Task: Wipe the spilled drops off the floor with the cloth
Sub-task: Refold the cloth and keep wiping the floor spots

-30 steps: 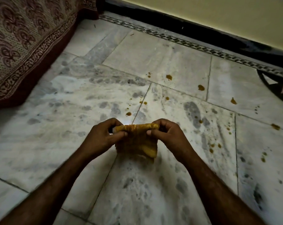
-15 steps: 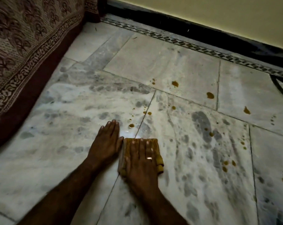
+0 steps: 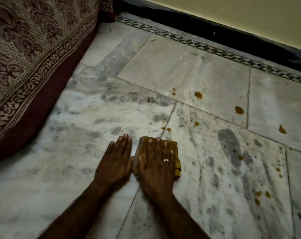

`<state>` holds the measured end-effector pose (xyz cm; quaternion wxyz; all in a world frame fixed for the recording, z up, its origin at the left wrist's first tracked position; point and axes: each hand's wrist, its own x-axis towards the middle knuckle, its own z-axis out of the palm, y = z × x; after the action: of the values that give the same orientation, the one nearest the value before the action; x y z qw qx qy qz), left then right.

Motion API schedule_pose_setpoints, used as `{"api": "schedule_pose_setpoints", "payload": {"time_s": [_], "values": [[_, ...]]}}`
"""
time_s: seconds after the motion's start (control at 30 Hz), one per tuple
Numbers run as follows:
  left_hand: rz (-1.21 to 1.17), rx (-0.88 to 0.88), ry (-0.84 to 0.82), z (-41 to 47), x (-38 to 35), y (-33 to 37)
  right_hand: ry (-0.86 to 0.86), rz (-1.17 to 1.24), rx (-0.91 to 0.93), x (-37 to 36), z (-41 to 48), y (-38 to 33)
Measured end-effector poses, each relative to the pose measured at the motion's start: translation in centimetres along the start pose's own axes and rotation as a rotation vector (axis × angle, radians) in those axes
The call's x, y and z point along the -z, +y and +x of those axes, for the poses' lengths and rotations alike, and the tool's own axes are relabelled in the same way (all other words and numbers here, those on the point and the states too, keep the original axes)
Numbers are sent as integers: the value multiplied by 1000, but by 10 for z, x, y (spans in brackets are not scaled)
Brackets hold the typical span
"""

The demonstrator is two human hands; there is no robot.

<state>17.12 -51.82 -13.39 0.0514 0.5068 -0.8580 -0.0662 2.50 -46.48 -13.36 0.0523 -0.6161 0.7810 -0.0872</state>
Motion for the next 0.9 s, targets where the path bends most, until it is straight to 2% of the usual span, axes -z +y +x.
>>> {"api": "schedule_pose_setpoints", "payload": {"time_s": [0.1,0.2,0.3,0.4,0.5,0.6,0.73,0.8,0.9], "values": [[2,8,14,-2,1,-3,17,-62,215,-3,-16,33],[6,-11,21,-1,0,-2,37,-72,167,-3,-1,48],[11,-6,32,0,-3,-3,36,-39,59,-3,35,17],[26,-21,30,0,-3,-4,76,-34,179,-9,38,6],[-13,-12,30,-1,-1,-6,71,-69,332,-10,8,45],[-12,-3,20,0,-1,-3,61,-88,229,-5,13,71],[-9,-2,37,1,-1,-4,4,-35,106,-2,65,27],[-10,0,36,1,-1,-4,16,-10,179,-3,64,11],[-9,-14,35,0,-1,-6,26,-32,368,-4,24,34]]}}
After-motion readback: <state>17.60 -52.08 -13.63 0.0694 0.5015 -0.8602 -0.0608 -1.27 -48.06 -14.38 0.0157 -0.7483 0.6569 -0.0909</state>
